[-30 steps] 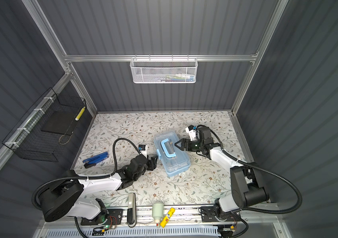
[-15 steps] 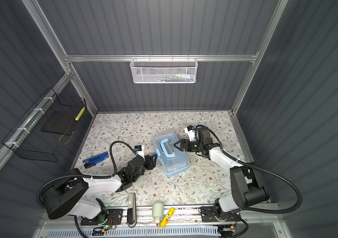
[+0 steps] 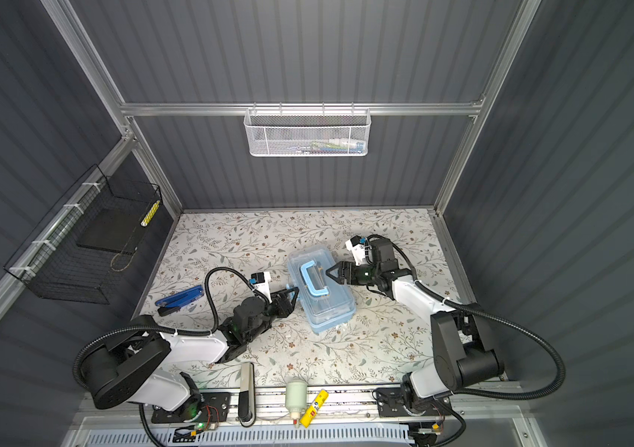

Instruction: Pack the tool kit

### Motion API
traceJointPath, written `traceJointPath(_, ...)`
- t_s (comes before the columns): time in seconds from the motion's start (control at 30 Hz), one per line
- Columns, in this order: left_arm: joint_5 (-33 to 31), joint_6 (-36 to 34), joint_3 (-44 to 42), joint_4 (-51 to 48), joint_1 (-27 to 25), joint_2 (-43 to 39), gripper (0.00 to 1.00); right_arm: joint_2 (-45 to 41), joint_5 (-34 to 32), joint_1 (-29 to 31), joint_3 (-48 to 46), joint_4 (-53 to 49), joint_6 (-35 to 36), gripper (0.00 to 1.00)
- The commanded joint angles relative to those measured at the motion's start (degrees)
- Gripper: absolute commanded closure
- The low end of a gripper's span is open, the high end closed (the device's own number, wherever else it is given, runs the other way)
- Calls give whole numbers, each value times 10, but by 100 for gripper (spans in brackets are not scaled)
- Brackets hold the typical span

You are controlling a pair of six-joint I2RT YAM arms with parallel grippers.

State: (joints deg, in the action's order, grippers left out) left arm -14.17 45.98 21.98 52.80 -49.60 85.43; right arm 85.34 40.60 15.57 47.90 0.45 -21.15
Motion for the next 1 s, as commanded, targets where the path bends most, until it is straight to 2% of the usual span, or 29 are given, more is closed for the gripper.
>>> traceJointPath(0.0, 20, 13, -9, 40, -1, 21, 46, 10, 34, 13, 5, -16, 8, 22)
traceJointPath(0.2, 28, 15, -10, 61, 0, 32, 52, 7, 33, 14, 1, -16, 8, 22)
traceJointPath(0.5, -1, -2, -17, 2, 0, -17, 55, 8, 30, 14, -1, -15, 8, 22)
traceJointPath(0.77, -3, -5, -21, -25, 0, -38, 73, 16, 29, 14, 4, -14, 9, 22)
traceJointPath(0.97, 12, -6, -12, -18, 0, -32, 81, 17, 28, 15, 2, -14, 9, 22)
